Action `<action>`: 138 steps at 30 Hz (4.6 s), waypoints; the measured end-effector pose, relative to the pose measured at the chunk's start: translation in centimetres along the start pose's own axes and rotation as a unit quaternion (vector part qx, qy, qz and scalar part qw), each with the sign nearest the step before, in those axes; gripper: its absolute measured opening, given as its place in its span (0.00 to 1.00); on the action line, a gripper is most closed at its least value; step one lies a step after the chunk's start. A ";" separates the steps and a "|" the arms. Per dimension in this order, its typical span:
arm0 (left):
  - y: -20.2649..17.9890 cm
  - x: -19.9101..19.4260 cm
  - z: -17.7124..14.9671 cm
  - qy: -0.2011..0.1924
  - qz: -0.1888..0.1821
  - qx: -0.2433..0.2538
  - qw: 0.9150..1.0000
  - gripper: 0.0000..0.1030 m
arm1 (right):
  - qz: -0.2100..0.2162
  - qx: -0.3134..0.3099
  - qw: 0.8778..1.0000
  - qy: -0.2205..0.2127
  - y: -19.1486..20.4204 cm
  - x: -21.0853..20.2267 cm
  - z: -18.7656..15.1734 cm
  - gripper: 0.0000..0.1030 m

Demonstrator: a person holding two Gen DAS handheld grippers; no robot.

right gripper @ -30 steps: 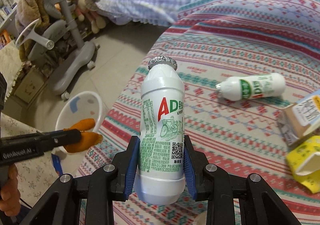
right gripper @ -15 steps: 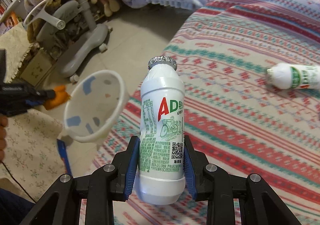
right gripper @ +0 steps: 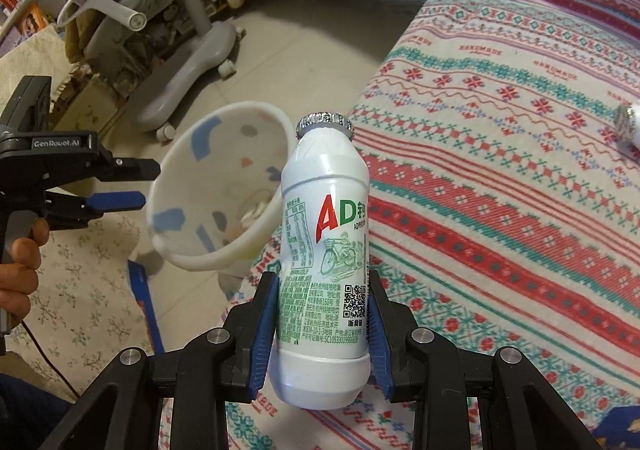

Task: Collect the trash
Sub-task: 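Drop orange peel into wastebasket with left gripper while right gripper carries bottle, then lower the AD bottle into the wastebasket and open the right gripper, then grasp white carton piece with left gripper while right gripper grasps blue biscuit box, then lift the blue biscuit box with the right gripper while left gripper carries carton piece toward wastebasket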

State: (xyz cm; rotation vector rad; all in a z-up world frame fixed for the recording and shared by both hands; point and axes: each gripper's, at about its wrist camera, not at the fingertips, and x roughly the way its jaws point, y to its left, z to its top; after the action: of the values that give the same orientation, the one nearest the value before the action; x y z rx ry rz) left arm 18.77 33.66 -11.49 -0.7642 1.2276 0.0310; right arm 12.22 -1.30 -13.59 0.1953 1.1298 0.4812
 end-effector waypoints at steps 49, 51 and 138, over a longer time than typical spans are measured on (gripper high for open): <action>-20.0 7.4 -13.3 0.065 0.013 0.199 0.978 0.50 | -0.073 0.126 0.971 -0.191 -14.4 -21.4 0.4 0.77; -21.4 8.1 -14.5 0.070 0.012 0.211 0.975 0.50 | -0.080 0.172 0.959 -0.211 -17.3 -23.3 -0.2 0.77; -25.2 6.6 -20.5 0.045 -0.034 0.302 0.952 0.00 | -0.155 0.426 0.875 -0.167 -39.7 -20.9 -0.6 0.75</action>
State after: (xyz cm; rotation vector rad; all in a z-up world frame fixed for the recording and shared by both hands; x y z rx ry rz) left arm 14.62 1.09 -6.86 -0.2723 1.2052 -0.4242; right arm 15.32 -46.05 -12.09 0.8207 0.9409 -0.3651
